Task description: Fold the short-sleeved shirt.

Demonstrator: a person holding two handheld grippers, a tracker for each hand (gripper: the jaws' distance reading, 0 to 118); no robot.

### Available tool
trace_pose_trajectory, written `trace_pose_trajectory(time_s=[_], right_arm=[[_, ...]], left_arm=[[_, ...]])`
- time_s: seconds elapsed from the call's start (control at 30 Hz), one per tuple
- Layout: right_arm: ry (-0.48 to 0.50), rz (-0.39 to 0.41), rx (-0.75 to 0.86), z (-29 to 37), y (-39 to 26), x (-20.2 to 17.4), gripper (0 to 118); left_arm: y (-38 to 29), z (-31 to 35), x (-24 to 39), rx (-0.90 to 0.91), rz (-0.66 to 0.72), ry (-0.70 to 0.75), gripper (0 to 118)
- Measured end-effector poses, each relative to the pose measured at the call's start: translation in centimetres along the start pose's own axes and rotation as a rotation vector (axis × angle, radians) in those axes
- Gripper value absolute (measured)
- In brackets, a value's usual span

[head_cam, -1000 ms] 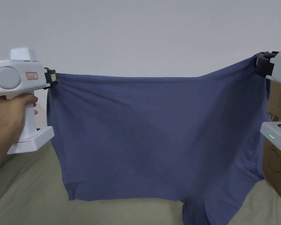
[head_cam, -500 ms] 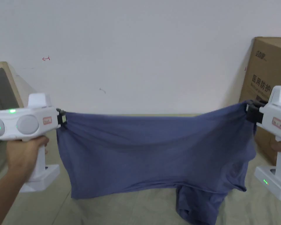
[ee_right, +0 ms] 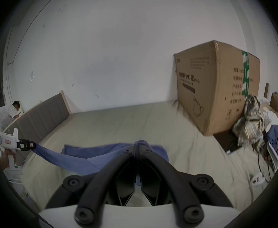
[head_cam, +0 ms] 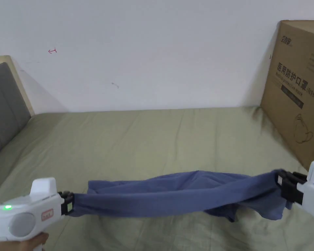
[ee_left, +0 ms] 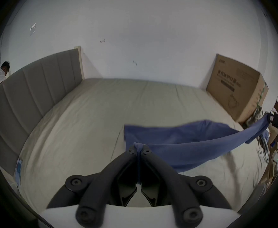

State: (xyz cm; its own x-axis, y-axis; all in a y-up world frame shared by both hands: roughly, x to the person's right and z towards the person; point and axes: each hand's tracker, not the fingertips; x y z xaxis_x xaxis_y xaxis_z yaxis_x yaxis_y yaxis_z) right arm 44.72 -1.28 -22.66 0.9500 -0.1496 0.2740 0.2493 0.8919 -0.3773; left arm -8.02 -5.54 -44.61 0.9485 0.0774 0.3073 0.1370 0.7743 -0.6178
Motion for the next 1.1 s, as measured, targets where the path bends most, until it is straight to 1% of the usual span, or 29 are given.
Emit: trace_pose_trajectory(time_s=[0.2,0.23,0.3,0.4,0.53,0.6,0.7,0.8,0.97,1.07,1.1], right_arm=[[0.009,-0.039,-0.094,5.4,-6.3,0.0,1],[0.009,-0.032,-0.107,6.2,-7.2,-0.1,1],[0.006,-0.026,-0.138,7.9,-9.1,-0.4,1],[0.002,-0.052,-0.178,10.1,-12.0,-0.5,1],[-0.015,-0.033,-0.237,12.6,-15.3,-0.5,1],[-0.014,-0.054,-0.272,13.3,-16.9,-0.3,1],[-0.029,-0.067,-0.320,13.7,-19.0,-0.1,1],[-0.069,-0.071,-0.402,13.0,-21.0,0.1,1],[-0.126,-0.124,-0.514,10.7,-23.6,1.5,1],[-0.131,-0.123,-0.526,10.0,-23.7,1.4,1],[-0.131,-0.112,-0.528,10.0,-23.4,1.1,2]], left_arm=[[-6.8,3.1,-1.6,-0.070,0.042,0.014,0],[-7.7,3.6,-1.8,-0.080,0.044,0.017,0],[-9.8,4.8,-2.2,-0.102,0.038,0.021,0],[-12.7,6.1,-2.8,-0.129,0.020,0.034,0],[-15.7,7.6,-3.2,-0.161,0.026,0.039,0],[-17.3,8.1,-3.4,-0.185,0.021,0.047,0],[-19.4,8.0,-3.6,-0.227,0.014,0.055,0],[-20.8,7.4,-3.3,-0.256,0.020,0.059,0],[-22.0,5.9,-2.3,-0.323,-0.031,0.087,0],[-22.2,5.5,-2.0,-0.355,-0.008,0.097,0],[-22.0,5.5,-1.8,-0.361,-0.001,0.100,4]])
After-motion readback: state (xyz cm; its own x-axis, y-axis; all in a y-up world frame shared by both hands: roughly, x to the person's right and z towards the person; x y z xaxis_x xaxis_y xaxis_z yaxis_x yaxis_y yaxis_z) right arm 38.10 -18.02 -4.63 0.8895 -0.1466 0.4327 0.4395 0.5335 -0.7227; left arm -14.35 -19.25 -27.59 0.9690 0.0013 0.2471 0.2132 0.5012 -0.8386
